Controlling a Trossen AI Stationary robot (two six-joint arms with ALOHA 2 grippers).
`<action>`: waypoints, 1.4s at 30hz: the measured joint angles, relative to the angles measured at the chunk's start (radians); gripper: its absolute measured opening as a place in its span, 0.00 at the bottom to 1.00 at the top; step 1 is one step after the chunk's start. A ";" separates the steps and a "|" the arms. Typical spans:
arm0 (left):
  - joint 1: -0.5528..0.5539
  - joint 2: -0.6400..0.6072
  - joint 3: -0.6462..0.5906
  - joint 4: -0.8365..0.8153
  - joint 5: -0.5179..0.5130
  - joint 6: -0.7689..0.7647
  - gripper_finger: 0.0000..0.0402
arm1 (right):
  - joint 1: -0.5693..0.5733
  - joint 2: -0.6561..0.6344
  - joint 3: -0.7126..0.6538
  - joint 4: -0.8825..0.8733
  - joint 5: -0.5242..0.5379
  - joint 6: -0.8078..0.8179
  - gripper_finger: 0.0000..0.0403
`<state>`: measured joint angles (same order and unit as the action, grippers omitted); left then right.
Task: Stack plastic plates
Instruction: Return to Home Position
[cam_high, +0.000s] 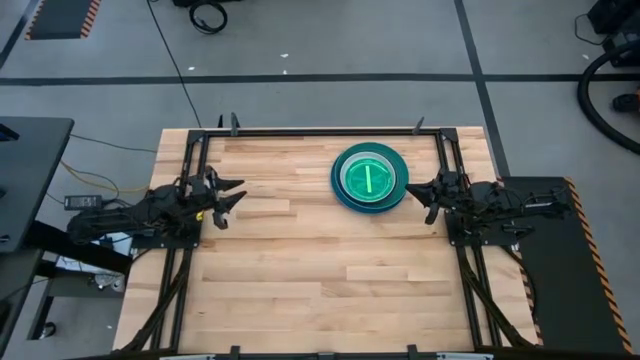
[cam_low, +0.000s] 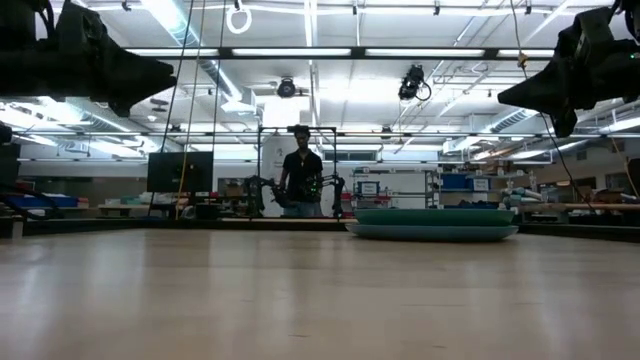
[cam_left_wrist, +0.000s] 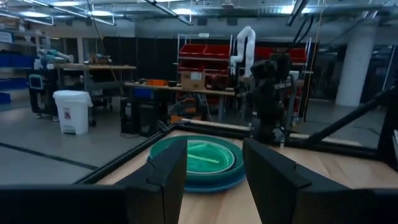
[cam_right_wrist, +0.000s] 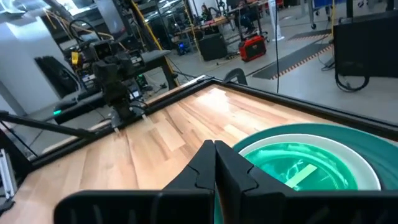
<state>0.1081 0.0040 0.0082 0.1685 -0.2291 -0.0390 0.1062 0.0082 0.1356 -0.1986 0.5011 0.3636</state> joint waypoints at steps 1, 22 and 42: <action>0.000 0.000 0.000 0.000 0.000 0.006 0.40 | 0.000 0.000 0.000 0.002 0.000 0.005 0.02; 0.000 0.003 -0.001 -0.016 -0.046 -0.132 0.40 | 0.000 0.000 0.001 0.002 0.000 -0.206 0.02; 0.000 0.003 -0.002 -0.016 -0.046 -0.132 0.40 | 0.000 0.000 0.001 0.002 -0.001 -0.203 0.02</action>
<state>0.1078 0.0067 0.0067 0.1524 -0.2749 -0.1711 0.1062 0.0082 0.1368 -0.1967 0.5000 0.1608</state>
